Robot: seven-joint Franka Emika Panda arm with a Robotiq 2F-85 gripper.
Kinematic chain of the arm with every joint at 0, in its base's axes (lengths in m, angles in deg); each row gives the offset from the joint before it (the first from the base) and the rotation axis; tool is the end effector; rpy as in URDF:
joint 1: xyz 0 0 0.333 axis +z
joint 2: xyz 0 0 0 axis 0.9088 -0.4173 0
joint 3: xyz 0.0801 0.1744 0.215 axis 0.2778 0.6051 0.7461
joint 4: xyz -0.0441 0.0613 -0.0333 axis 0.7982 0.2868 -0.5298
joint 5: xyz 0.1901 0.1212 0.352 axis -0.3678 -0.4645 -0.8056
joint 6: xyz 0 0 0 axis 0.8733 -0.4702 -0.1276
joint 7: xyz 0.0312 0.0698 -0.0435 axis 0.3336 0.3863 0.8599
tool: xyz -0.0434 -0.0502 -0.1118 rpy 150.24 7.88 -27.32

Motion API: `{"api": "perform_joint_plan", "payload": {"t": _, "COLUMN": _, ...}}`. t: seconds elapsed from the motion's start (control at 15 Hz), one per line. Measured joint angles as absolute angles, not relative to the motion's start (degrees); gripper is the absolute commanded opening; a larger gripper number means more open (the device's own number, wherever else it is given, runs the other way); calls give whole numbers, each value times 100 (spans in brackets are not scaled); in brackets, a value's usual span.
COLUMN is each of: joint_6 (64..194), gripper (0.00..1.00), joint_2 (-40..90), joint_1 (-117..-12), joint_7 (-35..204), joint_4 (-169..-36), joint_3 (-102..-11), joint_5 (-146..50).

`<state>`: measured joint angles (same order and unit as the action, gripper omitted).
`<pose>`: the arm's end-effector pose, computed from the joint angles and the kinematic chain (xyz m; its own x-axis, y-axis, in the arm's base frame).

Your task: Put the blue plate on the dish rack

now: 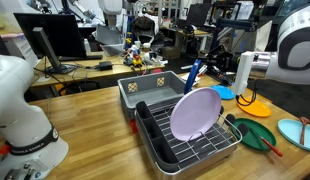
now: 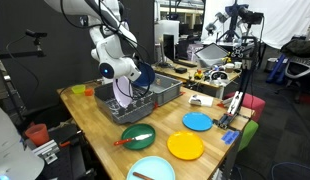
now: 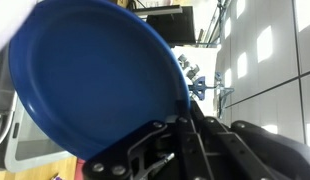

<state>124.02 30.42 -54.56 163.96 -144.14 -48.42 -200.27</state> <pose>0.5303 0.1669 0.2074 0.6247 -0.7805 0.0242 -0.0977 -0.1088 -0.9892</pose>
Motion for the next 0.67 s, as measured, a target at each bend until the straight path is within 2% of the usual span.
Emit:
{"api": "perform_joint_plan", "payload": {"t": 0.6, "joint_6": 12261, "gripper": 2, "joint_2": 3042, "joint_1": -5420, "joint_7": 15979, "joint_4": -14510, "joint_3": -4754, "joint_5": -20027}}
{"api": "perform_joint_plan", "payload": {"t": 0.67, "joint_6": 12236, "gripper": 7, "joint_2": 3042, "joint_1": -5417, "joint_7": 15959, "joint_4": -14526, "joint_3": -4742, "joint_5": -20027}}
